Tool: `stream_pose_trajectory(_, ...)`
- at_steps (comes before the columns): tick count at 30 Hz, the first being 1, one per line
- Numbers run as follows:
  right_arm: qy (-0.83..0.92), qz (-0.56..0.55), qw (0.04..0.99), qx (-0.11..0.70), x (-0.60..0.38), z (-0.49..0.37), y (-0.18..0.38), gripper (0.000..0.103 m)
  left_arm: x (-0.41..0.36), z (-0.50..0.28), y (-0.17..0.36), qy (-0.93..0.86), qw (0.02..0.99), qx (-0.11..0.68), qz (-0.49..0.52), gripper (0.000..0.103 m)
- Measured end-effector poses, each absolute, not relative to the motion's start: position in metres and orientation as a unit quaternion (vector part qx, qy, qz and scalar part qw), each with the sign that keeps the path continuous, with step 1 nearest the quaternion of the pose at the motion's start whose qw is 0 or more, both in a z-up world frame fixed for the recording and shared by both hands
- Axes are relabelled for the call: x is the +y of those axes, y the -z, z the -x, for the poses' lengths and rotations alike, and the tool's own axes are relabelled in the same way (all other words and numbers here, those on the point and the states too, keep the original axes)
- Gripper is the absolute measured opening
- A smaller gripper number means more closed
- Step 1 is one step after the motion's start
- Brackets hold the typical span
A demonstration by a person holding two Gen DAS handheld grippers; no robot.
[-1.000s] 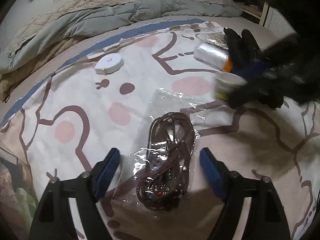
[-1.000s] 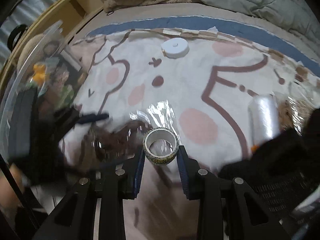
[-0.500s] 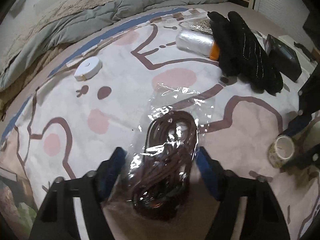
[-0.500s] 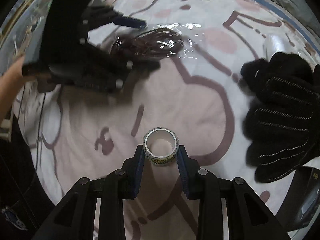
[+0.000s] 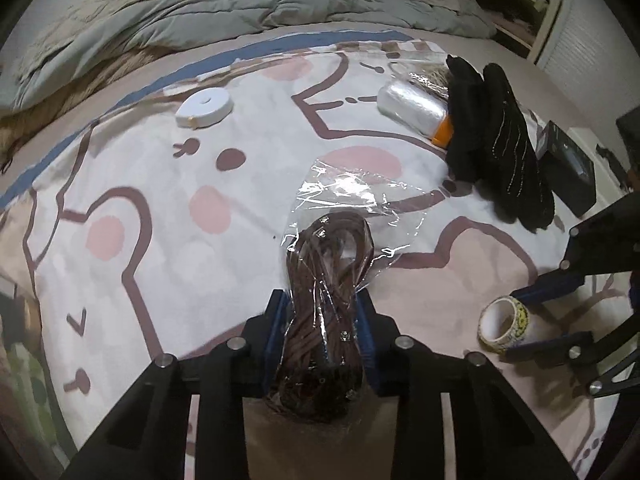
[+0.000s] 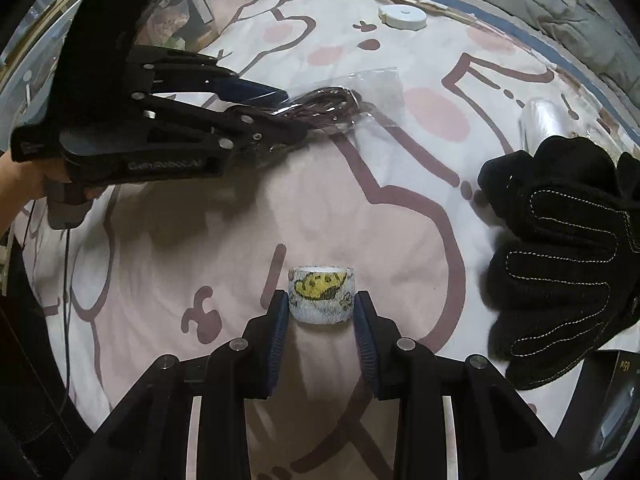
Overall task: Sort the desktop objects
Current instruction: 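Carry the bagged cable with the left tool while the right tool carries the tape roll to the bin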
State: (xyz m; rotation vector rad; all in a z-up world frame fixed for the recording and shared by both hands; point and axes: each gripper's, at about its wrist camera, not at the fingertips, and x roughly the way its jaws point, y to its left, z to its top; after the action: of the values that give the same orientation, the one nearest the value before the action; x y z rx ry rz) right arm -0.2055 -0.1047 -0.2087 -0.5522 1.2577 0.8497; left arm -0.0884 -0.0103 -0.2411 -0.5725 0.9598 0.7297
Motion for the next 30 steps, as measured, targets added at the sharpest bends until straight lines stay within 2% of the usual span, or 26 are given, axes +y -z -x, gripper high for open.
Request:
stream_pose_trajectory(6, -0.374, 0.218, 0.699, 0.569, -0.112, 0.203, 0.209, 0.034, -0.02, 0.088, 0.244, -0.346, 0.775, 0.46, 0.262, 0.036)
stream_pose_trajectory(7, -0.372, 0.212, 0.7, 0.571, -0.113, 0.2, 0.21, 0.034, -0.022, 0.088, 0.246, -0.351, 0.772, 0.462, 0.258, 0.042)
stream_pose_trajectory(8, -0.369, 0.209, 0.701, 0.574, -0.113, 0.199, 0.21, 0.035, -0.023, 0.086, 0.248, -0.353, 0.768, 0.47, 0.254, 0.051)
stream_pose_trajectory(10, -0.367, 0.197, 0.699, 0.582, -0.113, 0.197, 0.214, 0.035, -0.023, 0.085, 0.254, -0.357, 0.759, 0.485, 0.249, 0.059)
stream_pose_trajectory(13, -0.352, 0.185, 0.702, 0.59, -0.113, 0.198, 0.219, 0.035, -0.023, 0.083, 0.257, -0.358, 0.757, 0.488, 0.246, 0.058)
stream_pose_trajectory(16, -0.349, 0.192, 0.709, 0.582, -0.105, 0.21, 0.218, 0.035, -0.019, 0.088, 0.255, -0.364, 0.755, 0.475, 0.27, 0.044)
stream_pose_trajectory(19, -0.352, 0.194, 0.717, 0.57, -0.101, 0.214, 0.215, 0.035, -0.016, 0.094, 0.251, -0.369, 0.752, 0.462, 0.292, 0.038)
stream_pose_trajectory(30, -0.358, 0.173, 0.761, 0.512, -0.116, 0.219, 0.171, 0.035, -0.031, 0.099, 0.199, -0.413, 0.754, 0.413, 0.302, 0.037)
